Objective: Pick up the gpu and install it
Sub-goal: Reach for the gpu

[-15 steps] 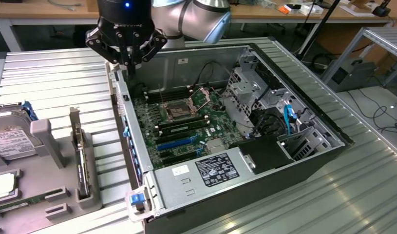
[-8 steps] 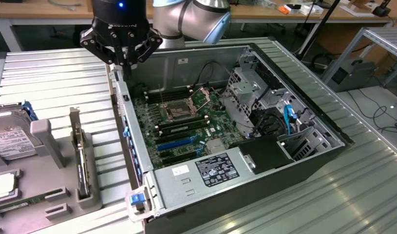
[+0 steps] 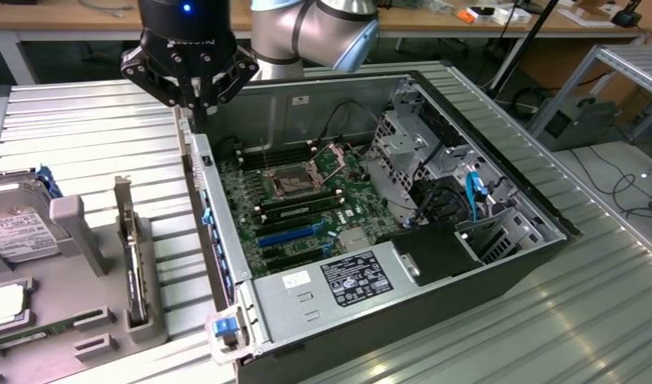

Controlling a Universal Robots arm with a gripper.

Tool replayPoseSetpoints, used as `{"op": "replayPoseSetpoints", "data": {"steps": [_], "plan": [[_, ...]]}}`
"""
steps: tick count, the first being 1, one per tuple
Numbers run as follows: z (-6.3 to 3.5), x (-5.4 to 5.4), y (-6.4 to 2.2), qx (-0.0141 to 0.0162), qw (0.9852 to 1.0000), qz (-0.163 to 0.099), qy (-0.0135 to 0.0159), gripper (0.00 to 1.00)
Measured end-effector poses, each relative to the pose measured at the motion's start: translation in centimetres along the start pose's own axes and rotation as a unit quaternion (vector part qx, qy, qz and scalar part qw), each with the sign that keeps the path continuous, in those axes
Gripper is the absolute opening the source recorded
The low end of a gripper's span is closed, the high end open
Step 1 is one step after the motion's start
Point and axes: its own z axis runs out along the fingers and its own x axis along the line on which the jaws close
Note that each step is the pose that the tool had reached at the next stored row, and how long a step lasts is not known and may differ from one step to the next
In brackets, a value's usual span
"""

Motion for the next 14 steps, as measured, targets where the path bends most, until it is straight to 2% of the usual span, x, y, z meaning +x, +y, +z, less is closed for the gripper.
{"op": "replayPoseSetpoints", "data": {"steps": [14], "plan": [[-0.05, 2.1, -0.16, 0.0000, 1.0000, 0.000, 0.0000, 0.11]]}}
